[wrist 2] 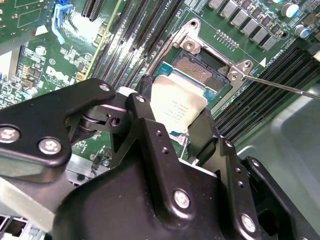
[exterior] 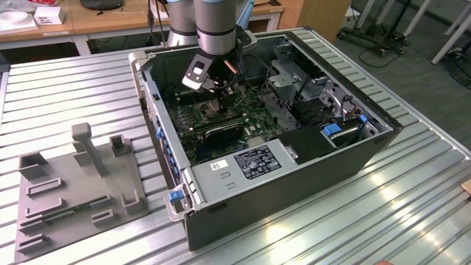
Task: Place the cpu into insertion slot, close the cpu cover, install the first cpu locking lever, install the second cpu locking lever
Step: 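Place the cpu into insertion slot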
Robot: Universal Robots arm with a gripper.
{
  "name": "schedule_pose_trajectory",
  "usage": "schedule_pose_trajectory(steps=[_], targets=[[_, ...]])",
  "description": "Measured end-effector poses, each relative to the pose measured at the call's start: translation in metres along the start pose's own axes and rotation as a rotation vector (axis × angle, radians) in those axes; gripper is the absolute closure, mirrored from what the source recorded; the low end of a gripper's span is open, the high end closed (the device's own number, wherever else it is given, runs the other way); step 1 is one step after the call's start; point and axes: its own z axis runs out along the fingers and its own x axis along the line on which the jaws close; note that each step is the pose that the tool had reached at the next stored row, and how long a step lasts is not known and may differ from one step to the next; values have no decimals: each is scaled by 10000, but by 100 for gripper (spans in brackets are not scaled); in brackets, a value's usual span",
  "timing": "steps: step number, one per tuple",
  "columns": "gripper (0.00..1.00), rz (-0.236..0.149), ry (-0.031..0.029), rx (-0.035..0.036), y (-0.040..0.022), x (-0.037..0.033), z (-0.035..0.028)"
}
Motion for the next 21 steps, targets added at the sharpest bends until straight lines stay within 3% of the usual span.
schedule_pose_trajectory(steps=[21], targets=[[46, 11, 1, 5, -33, 105, 84]])
